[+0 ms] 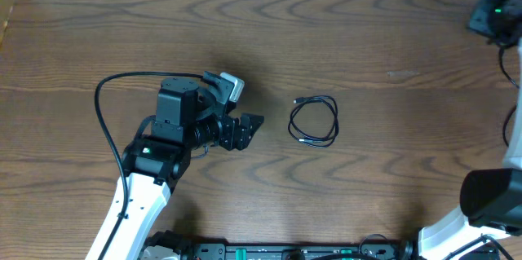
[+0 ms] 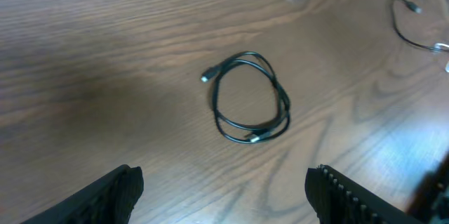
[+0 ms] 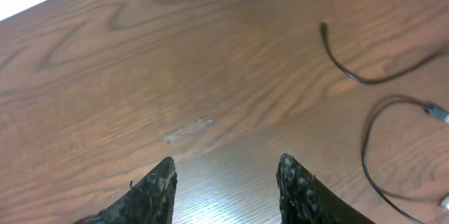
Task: Untangle cables
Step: 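Move the right gripper back over the small black coil at center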
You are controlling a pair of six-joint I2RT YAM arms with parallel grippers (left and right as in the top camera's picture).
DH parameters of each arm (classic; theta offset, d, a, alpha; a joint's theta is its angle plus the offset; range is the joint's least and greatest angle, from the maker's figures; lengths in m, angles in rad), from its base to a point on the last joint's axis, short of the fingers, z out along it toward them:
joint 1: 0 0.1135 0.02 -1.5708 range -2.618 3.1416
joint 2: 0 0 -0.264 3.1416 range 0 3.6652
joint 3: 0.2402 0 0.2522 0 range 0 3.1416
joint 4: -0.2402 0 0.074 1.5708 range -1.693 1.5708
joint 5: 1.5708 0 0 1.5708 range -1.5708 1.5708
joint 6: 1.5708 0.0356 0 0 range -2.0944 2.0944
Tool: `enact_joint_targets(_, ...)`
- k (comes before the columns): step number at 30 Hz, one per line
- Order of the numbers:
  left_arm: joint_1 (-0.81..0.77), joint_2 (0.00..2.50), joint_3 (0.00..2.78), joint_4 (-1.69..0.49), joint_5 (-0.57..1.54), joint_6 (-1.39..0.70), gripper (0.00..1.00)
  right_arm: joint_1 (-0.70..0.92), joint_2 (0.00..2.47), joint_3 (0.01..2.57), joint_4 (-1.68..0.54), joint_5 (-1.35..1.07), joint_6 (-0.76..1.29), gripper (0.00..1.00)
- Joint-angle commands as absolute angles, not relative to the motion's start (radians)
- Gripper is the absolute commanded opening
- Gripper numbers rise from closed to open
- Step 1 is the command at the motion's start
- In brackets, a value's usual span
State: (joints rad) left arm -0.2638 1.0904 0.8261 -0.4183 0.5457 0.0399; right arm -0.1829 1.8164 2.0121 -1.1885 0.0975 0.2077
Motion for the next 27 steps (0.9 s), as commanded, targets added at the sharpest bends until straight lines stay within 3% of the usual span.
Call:
enact_joint_targets(1, -0.261, 1.087, 0.821, -0.417, 0.501, 0.022, 0.79, -0.124, 1.795, 2.000, -1.185, 0.177, 0.179, 0.42)
enact_joint_targets(8, -0.260, 1.048, 0.821, -0.427, 0.327, -0.058, 0.80, -0.047, 1.734, 1.877, -1.103, 0.178, 0.132, 0.42)
enact_joint_targets(20, -0.260, 0.946, 0.821, -0.491, 0.277, -0.054, 0.82, -0.009, 1.446, 1.354, -0.746, 0.072, 0.081, 0.46)
enact_joint_targets(27, -0.260, 0.939, 0.821, -0.494, 0.271, -0.054, 0.83, 0.091, 1.343, 1.121, -0.547, 0.025, 0.089, 0.54)
